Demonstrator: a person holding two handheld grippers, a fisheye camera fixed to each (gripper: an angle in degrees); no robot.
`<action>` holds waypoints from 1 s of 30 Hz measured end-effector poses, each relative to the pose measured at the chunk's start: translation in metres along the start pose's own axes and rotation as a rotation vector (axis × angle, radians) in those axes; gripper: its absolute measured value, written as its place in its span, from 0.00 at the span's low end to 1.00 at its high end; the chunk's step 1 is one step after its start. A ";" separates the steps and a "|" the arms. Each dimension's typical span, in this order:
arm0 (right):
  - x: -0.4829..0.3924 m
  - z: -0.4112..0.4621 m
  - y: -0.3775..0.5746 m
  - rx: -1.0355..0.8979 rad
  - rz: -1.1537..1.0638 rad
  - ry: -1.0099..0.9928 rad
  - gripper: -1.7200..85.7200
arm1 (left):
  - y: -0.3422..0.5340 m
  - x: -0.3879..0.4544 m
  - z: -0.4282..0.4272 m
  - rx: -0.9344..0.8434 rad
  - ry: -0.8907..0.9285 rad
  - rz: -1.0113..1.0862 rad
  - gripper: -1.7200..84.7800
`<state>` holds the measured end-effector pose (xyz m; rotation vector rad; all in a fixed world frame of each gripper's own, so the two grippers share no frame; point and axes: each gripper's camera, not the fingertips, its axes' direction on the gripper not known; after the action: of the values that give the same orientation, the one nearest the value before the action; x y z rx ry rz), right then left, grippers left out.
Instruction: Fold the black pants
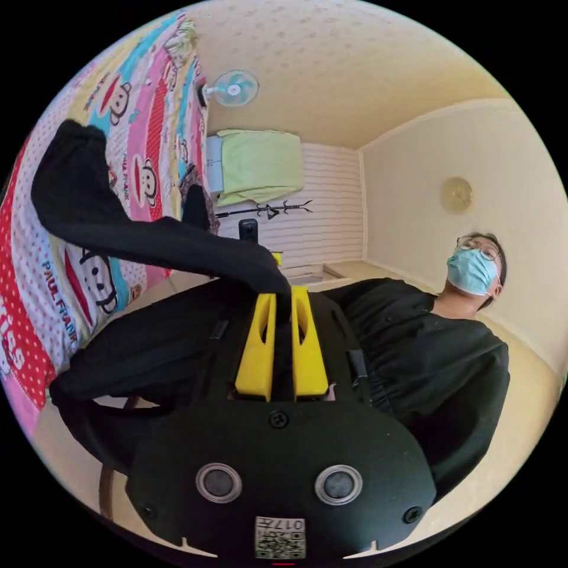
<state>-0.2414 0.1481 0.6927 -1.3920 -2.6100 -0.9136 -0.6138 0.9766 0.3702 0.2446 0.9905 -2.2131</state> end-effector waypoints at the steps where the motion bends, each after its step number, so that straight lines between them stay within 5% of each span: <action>1: -0.035 0.013 -0.005 -0.028 -0.090 0.029 0.03 | -0.010 0.040 0.004 -0.003 -0.028 0.096 0.08; 8: -0.204 0.072 -0.022 -0.152 -0.539 0.250 0.03 | -0.055 0.194 0.034 0.004 -0.191 0.469 0.08; 11: -0.212 0.069 -0.042 -0.101 -0.512 0.407 0.03 | -0.085 0.192 0.039 0.042 -0.319 0.452 0.08; 14: -0.174 0.055 -0.075 -0.033 -0.381 0.604 0.02 | -0.123 0.138 0.037 0.107 -0.444 0.278 0.08; 19: -0.080 0.032 -0.130 0.041 -0.118 0.653 0.02 | -0.182 0.018 0.024 0.137 -0.565 -0.033 0.08; 24: -0.038 0.028 -0.158 0.071 -0.017 0.774 0.03 | -0.205 -0.046 0.016 0.105 -0.671 -0.134 0.08; 30: 0.026 0.029 -0.109 0.087 0.032 0.667 0.03 | -0.150 -0.147 0.001 0.143 -0.546 -0.249 0.08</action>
<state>-0.3344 0.1358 0.6247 -0.8932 -2.0848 -1.0223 -0.6038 1.1224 0.5212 -0.4249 0.5846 -2.3830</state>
